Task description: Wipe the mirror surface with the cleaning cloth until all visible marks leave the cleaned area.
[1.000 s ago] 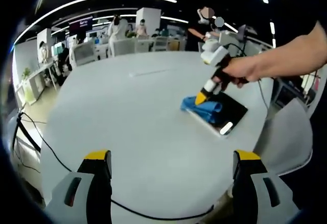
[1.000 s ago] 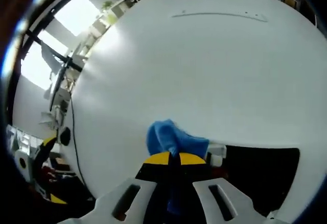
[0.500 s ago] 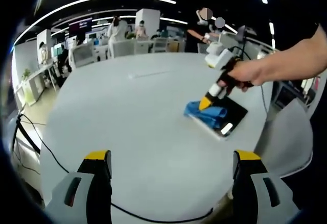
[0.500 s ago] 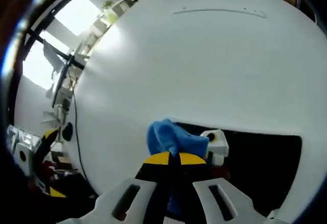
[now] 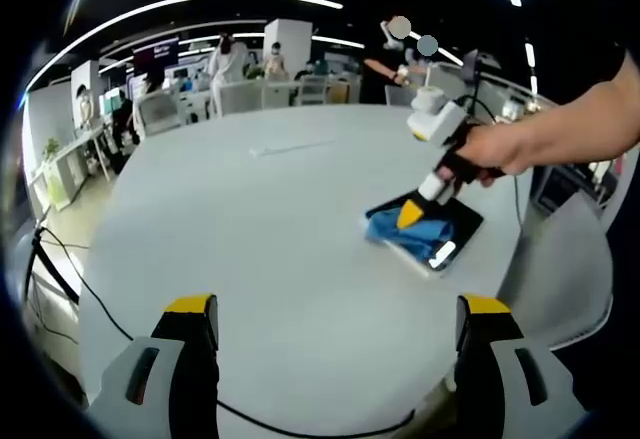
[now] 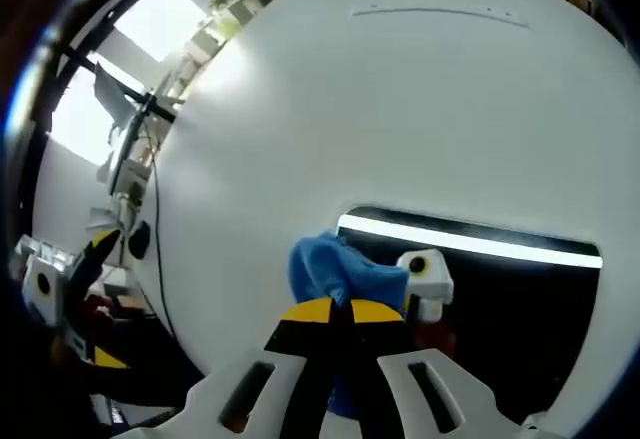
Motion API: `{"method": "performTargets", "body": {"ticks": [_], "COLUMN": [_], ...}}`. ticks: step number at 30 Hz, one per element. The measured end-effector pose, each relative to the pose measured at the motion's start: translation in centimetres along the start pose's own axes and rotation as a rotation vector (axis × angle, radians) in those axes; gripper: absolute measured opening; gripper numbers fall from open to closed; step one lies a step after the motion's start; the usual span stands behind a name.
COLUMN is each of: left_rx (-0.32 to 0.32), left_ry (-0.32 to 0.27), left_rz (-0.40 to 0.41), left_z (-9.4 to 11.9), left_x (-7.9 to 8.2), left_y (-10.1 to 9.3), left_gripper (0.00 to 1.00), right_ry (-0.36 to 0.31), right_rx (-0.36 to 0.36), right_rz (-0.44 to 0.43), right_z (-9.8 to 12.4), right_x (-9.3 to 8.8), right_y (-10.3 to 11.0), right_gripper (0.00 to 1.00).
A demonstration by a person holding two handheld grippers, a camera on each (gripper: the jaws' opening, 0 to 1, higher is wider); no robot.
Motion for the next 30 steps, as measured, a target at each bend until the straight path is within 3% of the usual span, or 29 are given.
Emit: {"method": "performTargets", "body": {"ticks": [13,30], "left_rx": [0.011,0.036], "left_ry": [-0.012,-0.040], "left_rz": [0.006,0.019], "left_z": [0.1,0.1], "left_x": [0.0,0.3], "left_y": [-0.4,-1.3], "left_gripper": [1.00,1.00], "right_ry": [-0.001,-0.009], "right_rx": [-0.008,-0.042], "right_rz": [0.027,0.031], "right_z": [0.6,2.5], "right_x": [-0.6,-1.6], "right_y": [-0.6,-4.4], "right_gripper": [0.00,0.00]}}
Point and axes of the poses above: the point that each gripper's makers call its tool centre point, and the gripper's own axes: z roughly backward along the fingers, y roughly to its left, x roughly out of its top, the point moved 8 cm from there along z, roughly backward along the fingers, and after that the axes turned 5 degrees about -y, right-handed, at the moved point
